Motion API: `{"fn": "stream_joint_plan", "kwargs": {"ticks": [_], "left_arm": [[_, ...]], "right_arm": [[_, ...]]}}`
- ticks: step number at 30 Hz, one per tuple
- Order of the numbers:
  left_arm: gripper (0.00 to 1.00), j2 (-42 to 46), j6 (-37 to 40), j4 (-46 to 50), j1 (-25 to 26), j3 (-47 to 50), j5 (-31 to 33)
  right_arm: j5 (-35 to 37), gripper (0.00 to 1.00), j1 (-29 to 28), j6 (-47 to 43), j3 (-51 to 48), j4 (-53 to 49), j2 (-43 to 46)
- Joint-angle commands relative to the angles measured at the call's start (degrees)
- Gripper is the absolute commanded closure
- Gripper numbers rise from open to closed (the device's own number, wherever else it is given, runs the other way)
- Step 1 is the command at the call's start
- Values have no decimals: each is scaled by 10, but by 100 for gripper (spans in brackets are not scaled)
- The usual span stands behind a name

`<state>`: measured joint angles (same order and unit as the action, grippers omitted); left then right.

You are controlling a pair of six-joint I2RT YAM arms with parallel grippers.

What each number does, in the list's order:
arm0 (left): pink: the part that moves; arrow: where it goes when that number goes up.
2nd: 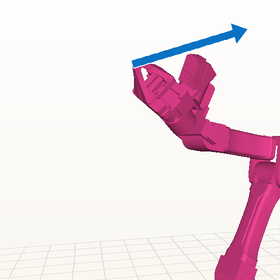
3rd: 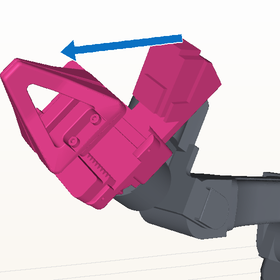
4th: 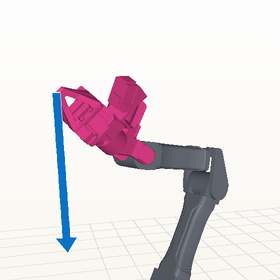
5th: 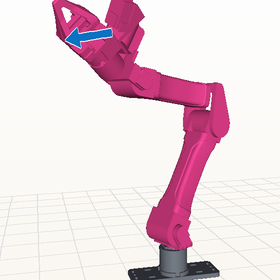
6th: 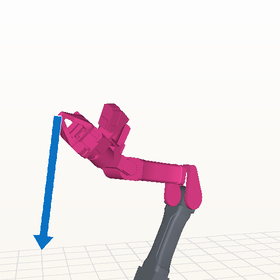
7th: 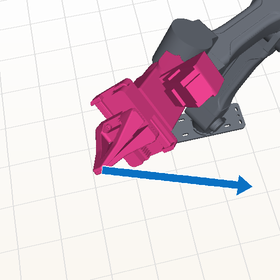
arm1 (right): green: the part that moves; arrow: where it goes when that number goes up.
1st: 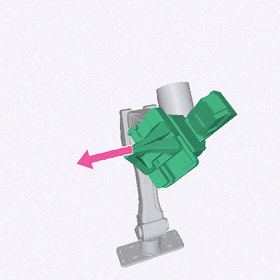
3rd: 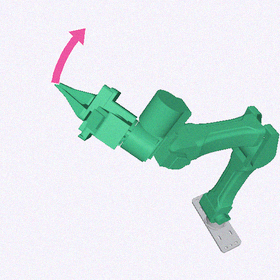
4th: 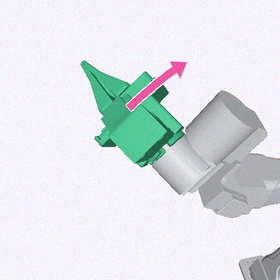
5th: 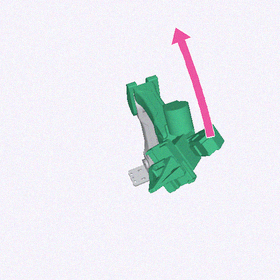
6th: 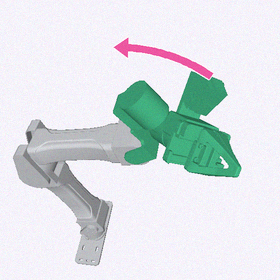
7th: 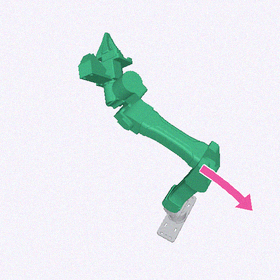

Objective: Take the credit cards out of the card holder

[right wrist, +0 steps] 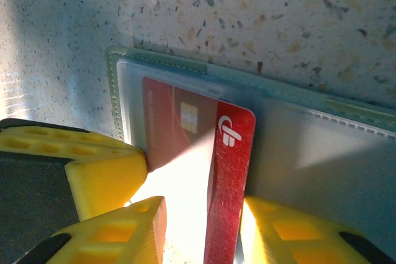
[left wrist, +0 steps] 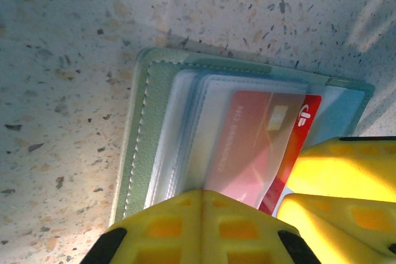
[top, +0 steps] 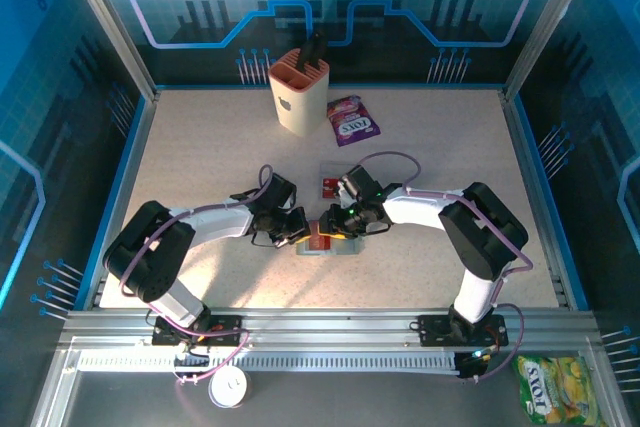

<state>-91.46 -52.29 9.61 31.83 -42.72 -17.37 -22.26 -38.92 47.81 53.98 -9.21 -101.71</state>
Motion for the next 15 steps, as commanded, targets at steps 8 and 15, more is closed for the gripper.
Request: {"fn": "stream_joint_plan", "kwargs": {"ticks": [8,15], "left_arm": [[95,-19,10,20,2,-4,-1],[95,-21,9,20,1,-1,-1]], "right_arm": [[-20,65,5,8,0,13,-10],[-12,71,7,7,-8,10,11]]}}
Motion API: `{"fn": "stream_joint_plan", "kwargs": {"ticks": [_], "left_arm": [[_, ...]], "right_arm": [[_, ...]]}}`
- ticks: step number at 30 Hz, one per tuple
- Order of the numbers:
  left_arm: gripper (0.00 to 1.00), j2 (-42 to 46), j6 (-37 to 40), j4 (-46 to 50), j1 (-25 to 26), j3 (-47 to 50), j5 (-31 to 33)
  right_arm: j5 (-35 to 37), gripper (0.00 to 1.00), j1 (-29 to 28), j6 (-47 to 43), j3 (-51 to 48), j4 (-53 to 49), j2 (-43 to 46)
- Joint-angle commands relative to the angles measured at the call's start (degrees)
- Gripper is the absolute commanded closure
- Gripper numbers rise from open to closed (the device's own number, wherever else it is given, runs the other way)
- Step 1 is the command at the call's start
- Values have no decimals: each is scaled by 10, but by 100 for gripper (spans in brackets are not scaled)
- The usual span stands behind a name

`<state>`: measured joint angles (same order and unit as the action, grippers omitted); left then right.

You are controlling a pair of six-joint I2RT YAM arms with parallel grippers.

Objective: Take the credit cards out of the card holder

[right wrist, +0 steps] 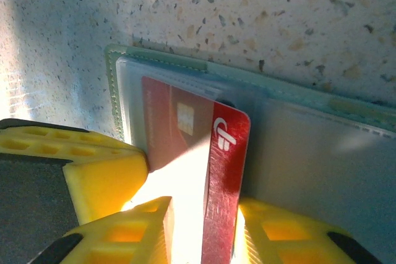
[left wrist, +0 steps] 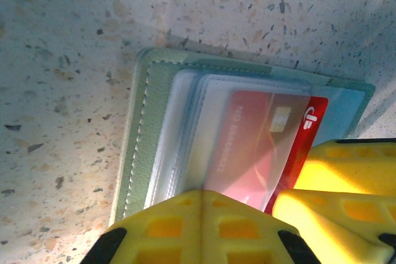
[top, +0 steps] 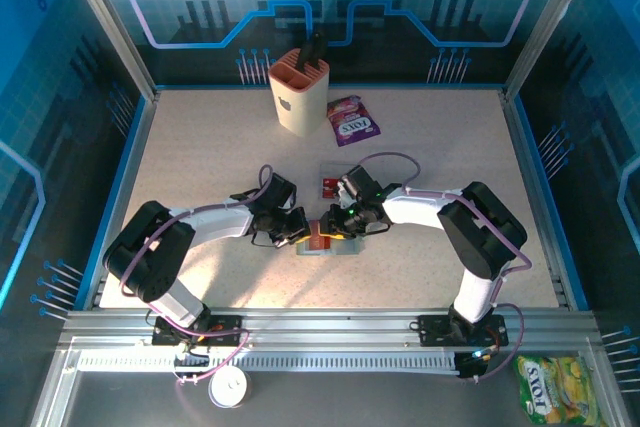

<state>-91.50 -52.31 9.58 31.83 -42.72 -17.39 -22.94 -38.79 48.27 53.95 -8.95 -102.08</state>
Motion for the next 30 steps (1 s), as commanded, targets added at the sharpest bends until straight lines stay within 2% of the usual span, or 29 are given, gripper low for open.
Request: {"fn": "stream_joint_plan", "kwargs": {"ticks": [1,10,30], "left_arm": [[95,-21,9,18,1,-1,-1],[95,-16,5,16,2,5,1],[95,-14,-3,9,1,15,3]], "right_arm": [[-5,73,6,3,-10,9,17],[-4,85,9,1,-18,15,25],[12,88,34,-27,-63,-23,92]]}}
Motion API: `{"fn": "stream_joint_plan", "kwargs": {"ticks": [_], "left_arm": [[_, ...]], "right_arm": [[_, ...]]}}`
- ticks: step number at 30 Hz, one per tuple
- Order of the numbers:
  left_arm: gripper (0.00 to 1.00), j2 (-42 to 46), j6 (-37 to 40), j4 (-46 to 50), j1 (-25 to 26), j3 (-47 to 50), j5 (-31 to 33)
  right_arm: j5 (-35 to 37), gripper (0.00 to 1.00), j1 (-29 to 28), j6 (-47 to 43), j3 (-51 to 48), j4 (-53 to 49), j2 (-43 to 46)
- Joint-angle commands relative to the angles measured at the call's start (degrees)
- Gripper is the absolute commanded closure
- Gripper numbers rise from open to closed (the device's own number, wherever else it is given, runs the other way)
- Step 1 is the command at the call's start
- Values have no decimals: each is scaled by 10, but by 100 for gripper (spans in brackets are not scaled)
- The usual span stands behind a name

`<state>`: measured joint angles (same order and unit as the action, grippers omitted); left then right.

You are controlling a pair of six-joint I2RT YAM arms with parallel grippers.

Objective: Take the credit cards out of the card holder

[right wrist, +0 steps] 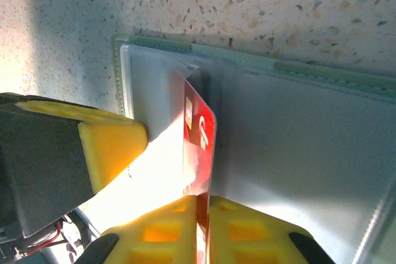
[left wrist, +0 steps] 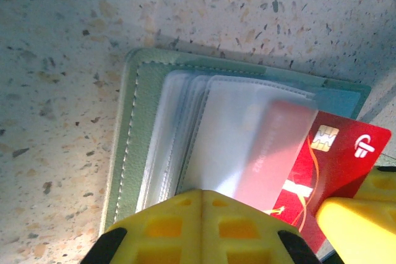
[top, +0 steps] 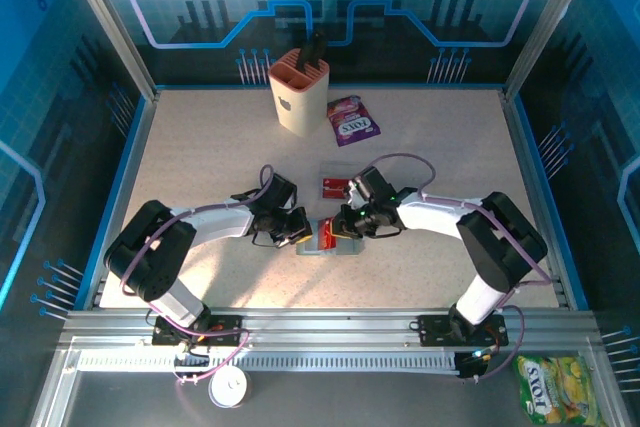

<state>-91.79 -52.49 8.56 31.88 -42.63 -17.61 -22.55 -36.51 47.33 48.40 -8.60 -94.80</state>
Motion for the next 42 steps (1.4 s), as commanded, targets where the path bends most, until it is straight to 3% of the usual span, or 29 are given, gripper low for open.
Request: {"fn": "stream_joint_plan", "kwargs": {"ticks": [1,10,16,24,33,42], "left_arm": [[95,-11,0,20,0,13,6],[95,-2,2,17,1,12,0],[93,29,5,-9,0,23,-6],[88,41,13,-12,-1,23,3],[88,37,12,-9,-3,19,11],[88,87,19,27,-6,27,22]], "right_arm": [[8,88,13,-20,-8,-29,23],[20,92,22,-69,17,-94,46],[67,96,25,-160,98,-190,42],[154,97,24,-375,220,-355,16],[262,100,22,-621,310,-423,-32],[230,100,25,-828,456,-536,-131]]}}
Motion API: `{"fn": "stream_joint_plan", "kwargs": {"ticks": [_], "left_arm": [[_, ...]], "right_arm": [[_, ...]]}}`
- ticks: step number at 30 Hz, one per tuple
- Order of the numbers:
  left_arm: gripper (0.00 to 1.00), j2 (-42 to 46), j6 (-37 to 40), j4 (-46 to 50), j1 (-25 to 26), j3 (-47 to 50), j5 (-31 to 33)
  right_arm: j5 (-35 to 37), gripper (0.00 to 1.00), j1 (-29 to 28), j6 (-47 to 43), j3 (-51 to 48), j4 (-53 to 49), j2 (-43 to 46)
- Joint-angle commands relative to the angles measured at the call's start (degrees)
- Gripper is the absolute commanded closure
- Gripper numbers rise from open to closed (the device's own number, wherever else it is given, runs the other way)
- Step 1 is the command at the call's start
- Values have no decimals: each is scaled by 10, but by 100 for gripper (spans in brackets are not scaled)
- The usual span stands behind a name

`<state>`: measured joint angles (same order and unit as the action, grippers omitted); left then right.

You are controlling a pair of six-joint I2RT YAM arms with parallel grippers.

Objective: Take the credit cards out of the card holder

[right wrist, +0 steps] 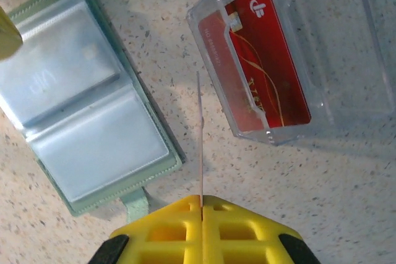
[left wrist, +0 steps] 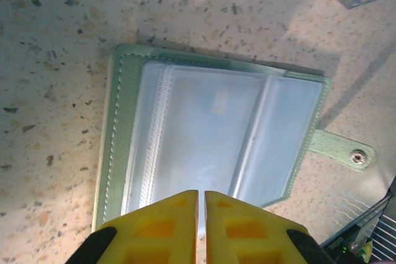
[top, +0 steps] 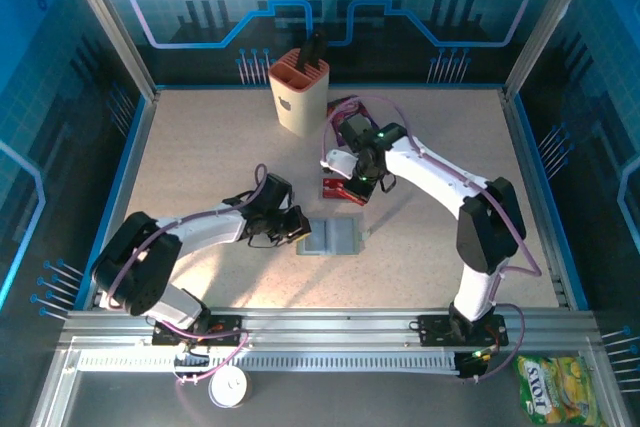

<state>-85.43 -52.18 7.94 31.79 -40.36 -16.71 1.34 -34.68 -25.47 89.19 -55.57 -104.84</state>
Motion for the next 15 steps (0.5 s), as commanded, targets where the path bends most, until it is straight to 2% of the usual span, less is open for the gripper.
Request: {"fn": "stream_joint_plan", "kwargs": {"ticks": [1,9,15], "left_arm": [[88,30,18,46,-6,1,15],[87,71,6,79,-6,9,36],[87,81,-4,95,-6,7,45]], "right_arm": [[-13,100,8,-113,73,-81,-45],[-57,100,29,-168,265,-180,-158],[-69,100,40,-191,350,-220,-220]]}}
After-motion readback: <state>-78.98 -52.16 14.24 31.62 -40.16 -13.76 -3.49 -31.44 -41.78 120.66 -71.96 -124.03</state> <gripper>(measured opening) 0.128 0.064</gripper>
